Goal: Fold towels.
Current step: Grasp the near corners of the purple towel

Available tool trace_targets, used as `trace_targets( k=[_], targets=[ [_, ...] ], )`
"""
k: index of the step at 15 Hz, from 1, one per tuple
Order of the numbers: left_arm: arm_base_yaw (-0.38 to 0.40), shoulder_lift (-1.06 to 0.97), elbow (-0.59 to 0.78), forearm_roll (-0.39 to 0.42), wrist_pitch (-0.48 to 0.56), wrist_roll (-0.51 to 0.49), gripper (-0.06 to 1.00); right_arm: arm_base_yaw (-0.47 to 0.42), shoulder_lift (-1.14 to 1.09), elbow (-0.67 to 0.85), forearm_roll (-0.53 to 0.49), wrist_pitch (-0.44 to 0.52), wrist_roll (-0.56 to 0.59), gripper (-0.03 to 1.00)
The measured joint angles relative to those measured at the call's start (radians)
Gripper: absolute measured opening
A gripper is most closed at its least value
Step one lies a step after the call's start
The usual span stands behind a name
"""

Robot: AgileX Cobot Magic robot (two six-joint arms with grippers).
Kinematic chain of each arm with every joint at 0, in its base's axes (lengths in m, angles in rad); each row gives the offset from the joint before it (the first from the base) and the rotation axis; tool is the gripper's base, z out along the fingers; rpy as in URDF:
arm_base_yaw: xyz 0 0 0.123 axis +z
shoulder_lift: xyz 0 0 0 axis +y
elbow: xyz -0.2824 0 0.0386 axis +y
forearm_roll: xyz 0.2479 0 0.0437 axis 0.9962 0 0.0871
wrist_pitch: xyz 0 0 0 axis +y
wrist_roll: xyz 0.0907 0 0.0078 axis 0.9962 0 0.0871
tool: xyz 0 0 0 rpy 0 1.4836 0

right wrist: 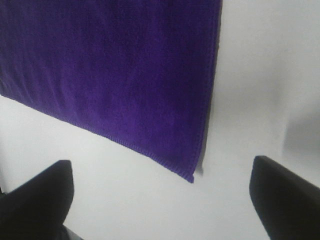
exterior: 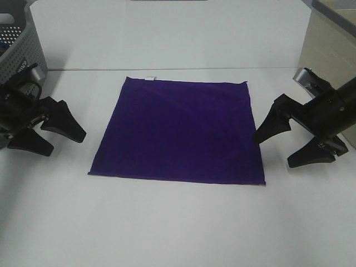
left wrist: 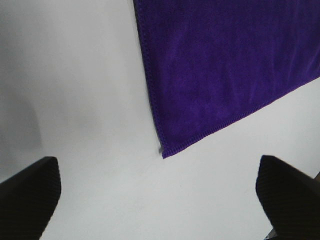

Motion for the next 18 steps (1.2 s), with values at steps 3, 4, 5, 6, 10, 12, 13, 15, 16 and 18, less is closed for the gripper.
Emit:
trace_targets(
  k=[3, 4, 5, 6, 10, 12, 13, 15, 16, 18],
  targets=[
    [0.0, 0.033, 0.0, -0.037, -0.001, 0.053, 0.99, 0.0, 0.012, -0.007, 0.003, -0.031, -0.029, 0.92],
    [0.0, 0.042, 0.0, -0.05, -0.004, 0.074, 0.99, 0.0, 0.019, -0.008, 0.004, -0.035, -0.044, 0.92],
    [0.0, 0.054, 0.0, -0.063, -0.006, 0.087, 0.99, 0.0, 0.037, -0.013, 0.006, -0.039, -0.052, 0.92],
    [0.0, 0.068, 0.0, -0.073, -0.008, 0.089, 0.99, 0.0, 0.061, -0.017, 0.008, -0.047, -0.053, 0.92],
    [0.0, 0.094, -0.006, -0.106, 0.001, 0.159, 0.99, 0.0, 0.093, -0.024, 0.018, -0.046, -0.054, 0.92],
    [0.0, 0.094, -0.006, -0.106, 0.001, 0.16, 0.99, 0.0, 0.093, -0.024, 0.018, -0.049, -0.054, 0.92],
    [0.0, 0.094, -0.006, -0.106, 0.002, 0.16, 0.99, 0.0, 0.093, -0.024, 0.018, -0.049, -0.054, 0.92],
    [0.0, 0.094, -0.006, -0.106, 0.002, 0.162, 0.99, 0.0, 0.093, -0.024, 0.018, -0.049, -0.054, 0.92],
    [0.0, 0.094, -0.006, -0.106, 0.002, 0.162, 0.99, 0.0, 0.093, -0.024, 0.018, -0.049, -0.054, 0.92],
    [0.0, 0.095, -0.006, -0.107, 0.002, 0.162, 0.99, 0.0, 0.093, -0.024, 0.018, -0.049, -0.054, 0.92]
  ],
)
